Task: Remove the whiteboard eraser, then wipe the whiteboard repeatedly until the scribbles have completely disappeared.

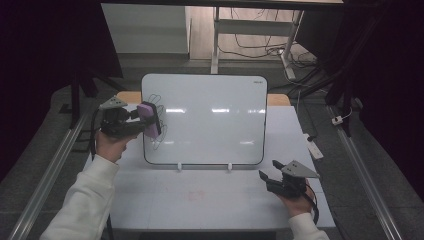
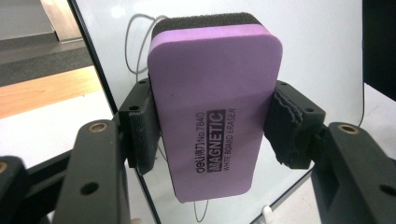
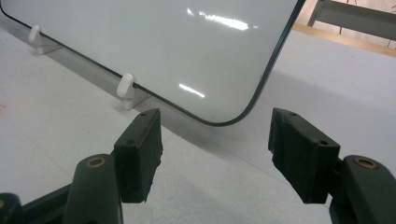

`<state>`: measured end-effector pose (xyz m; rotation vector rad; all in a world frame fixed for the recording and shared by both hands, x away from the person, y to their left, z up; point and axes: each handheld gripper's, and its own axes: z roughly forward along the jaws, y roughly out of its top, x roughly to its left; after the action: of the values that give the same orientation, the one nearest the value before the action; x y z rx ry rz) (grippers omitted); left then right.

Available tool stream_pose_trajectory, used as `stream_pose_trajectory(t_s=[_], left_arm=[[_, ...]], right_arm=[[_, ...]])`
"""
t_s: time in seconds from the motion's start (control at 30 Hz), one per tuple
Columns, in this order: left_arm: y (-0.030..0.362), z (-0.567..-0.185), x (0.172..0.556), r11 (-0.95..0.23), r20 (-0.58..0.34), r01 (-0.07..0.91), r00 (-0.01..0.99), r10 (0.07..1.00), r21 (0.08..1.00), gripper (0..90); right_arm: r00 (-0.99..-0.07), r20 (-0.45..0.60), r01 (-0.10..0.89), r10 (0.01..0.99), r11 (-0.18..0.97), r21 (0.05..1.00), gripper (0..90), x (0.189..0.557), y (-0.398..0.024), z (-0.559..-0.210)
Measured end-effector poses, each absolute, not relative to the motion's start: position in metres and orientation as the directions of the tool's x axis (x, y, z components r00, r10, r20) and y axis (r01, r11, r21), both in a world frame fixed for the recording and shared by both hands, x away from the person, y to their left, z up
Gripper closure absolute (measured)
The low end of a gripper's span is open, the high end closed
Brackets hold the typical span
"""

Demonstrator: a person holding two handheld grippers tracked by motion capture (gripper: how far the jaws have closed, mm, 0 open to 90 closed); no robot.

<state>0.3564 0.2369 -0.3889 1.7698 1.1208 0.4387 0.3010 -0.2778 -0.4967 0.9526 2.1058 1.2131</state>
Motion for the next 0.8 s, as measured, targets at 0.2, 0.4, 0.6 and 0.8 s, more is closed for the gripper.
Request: stream_pose_trajectory(t_s=[0.2, 0.4, 0.6, 0.8], left_arm=[[0.238, -0.379, 0.360, -0.125, -0.165, 0.488, 0.509, 0.845, 0.864, 41.2], [0.238, -0.369, 0.372, -0.130, -0.152, 0.492, 0.492, 0.857, 0.861, 41.2], [0.232, -0.360, 0.382, -0.146, -0.130, 0.491, 0.484, 0.865, 0.859, 41.2], [0.226, -0.360, 0.391, -0.157, -0.115, 0.499, 0.471, 0.875, 0.852, 41.3]], right_arm=[[-0.610, -0.092, 0.317, 0.787, 0.349, 0.882, 34.0, 0.300, -0.279, -0.497], [-0.615, -0.093, 0.318, 0.783, 0.354, 0.880, 33.9, 0.300, -0.277, -0.498], [-0.614, -0.091, 0.320, 0.784, 0.352, 0.880, 33.8, 0.301, -0.278, -0.499], [-0.617, -0.090, 0.321, 0.781, 0.354, 0.878, 33.7, 0.301, -0.276, -0.500]])
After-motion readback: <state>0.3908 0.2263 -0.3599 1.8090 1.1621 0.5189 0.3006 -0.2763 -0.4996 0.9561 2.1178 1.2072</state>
